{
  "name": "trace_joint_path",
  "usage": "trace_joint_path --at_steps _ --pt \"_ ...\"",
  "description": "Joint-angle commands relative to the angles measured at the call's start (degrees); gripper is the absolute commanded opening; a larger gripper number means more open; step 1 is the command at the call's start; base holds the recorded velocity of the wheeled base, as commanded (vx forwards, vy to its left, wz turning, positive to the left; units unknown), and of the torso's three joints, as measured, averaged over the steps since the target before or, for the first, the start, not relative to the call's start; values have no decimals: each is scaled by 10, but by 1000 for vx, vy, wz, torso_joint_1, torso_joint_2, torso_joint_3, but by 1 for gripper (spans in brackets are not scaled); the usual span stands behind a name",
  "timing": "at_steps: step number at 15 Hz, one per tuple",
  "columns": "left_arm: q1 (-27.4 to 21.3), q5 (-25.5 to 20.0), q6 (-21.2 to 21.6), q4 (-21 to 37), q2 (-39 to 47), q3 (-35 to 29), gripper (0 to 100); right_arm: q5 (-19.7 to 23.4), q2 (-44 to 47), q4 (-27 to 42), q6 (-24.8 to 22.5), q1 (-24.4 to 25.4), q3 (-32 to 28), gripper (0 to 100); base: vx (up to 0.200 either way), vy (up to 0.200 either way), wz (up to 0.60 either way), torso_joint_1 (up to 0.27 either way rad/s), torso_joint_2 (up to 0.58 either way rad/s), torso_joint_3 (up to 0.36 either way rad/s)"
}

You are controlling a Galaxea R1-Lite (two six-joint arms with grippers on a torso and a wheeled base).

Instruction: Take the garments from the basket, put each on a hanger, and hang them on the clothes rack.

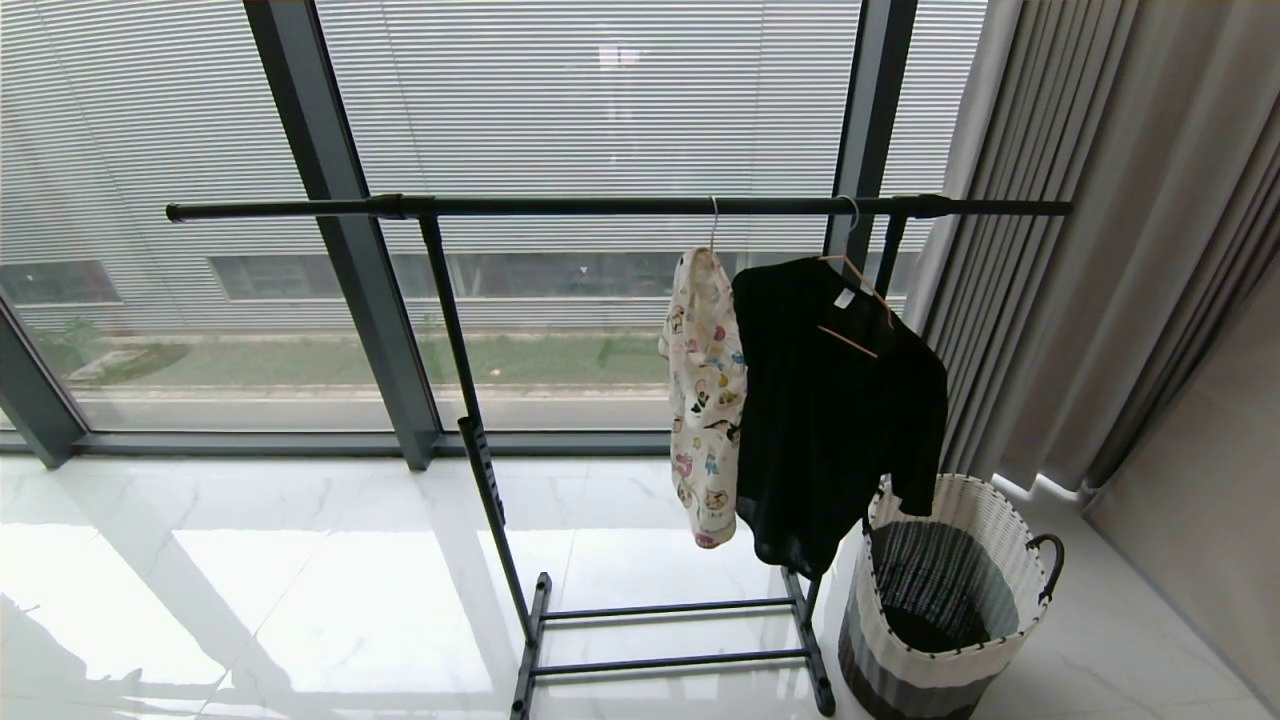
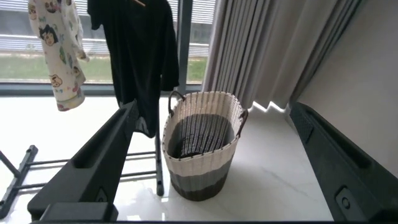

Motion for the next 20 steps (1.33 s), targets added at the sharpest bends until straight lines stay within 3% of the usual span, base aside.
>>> trace_joint_path --at_steps 1,5,9,10,12,13,15,16,18,20 --pt "-13 12 -26 -21 -29 0 100 31 16 24 -1 6 0 100 0 0 0 0 0 0" --pt "-13 13 -4 -17 -29 0 100 58 -7 24 -55 -2 0 100 0 0 0 0 0 0" --pt "-13 9 4 -43 -29 0 100 57 -6 26 -48 -2 0 100 0 0 0 0 0 0" --pt "-13 -13 6 -42 -29 0 100 56 -6 26 -40 -2 0 100 0 0 0 0 0 0" --pt "-13 -100 -2 -37 -28 0 100 56 -6 26 -38 -2 0 100 0 0 0 0 0 0" --pt "-13 -121 -31 -20 -28 0 100 56 -6 26 -39 -2 0 100 0 0 0 0 0 0" --pt "-2 -82 -53 -8 1 -4 100 56 -6 27 -44 -2 0 100 0 0 0 0 0 0" --pt "-2 -20 -11 -8 -1 -2 100 56 -6 26 -46 -2 0 100 0 0 0 0 0 0" --pt "-12 47 41 -19 -30 0 100 56 -6 26 -46 -2 0 100 0 0 0 0 0 0" --pt "-12 68 33 -30 -28 0 100 56 -6 26 -46 -2 0 100 0 0 0 0 0 0"
